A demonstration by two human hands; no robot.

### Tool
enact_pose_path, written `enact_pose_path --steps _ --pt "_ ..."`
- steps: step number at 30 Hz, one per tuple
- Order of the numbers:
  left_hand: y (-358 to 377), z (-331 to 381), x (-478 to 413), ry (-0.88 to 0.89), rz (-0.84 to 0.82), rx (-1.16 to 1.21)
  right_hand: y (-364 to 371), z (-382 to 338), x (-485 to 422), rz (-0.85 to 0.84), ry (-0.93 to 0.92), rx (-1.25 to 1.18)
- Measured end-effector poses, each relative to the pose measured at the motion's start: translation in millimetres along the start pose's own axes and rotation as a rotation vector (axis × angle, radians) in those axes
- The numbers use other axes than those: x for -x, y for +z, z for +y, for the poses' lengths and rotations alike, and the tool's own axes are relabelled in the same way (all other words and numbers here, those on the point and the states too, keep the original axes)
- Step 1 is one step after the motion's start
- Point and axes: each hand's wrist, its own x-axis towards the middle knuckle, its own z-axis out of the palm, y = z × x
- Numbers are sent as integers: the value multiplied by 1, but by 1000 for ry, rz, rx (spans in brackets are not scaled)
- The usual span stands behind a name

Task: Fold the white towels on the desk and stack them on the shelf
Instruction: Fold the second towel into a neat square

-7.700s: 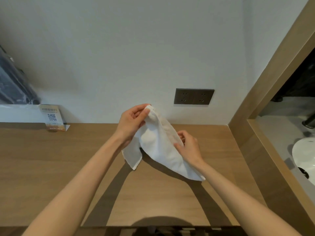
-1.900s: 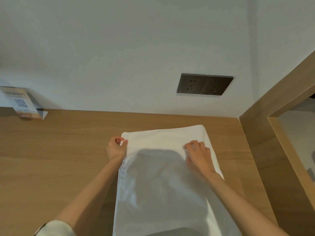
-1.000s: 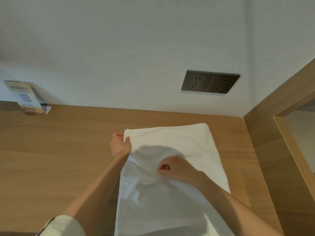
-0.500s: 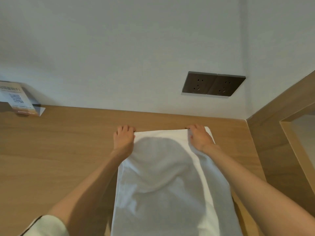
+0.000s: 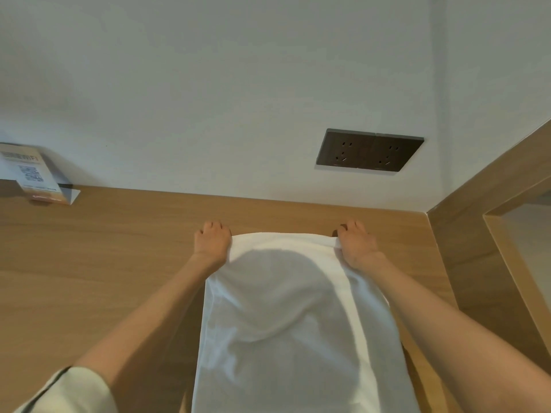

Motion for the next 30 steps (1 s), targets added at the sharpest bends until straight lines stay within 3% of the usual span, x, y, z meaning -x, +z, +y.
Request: enact_pose_path --steps 4,7,11,20,25,26,30 --pt "-12 -10 11 17 16 84 -15 8 16 102 -26 -86" --pt "-33 -18 21 -1 54 172 -34 18 29 49 -90 -215" --pt "-70 -19 35 6 221 246 -67 24 55 143 -95 -341" --pt "-191 -27 84 163 828 409 -159 40 134 804 -120 -348" --pt "-250 -25 131 226 1268 557 -202 40 179 1332 -39 -486" --pt "-256 -25 135 223 1300 612 -204 40 186 1373 -29 -515" --pt "-251 -27 133 210 1073 603 -194 51 191 1013 -96 -346"
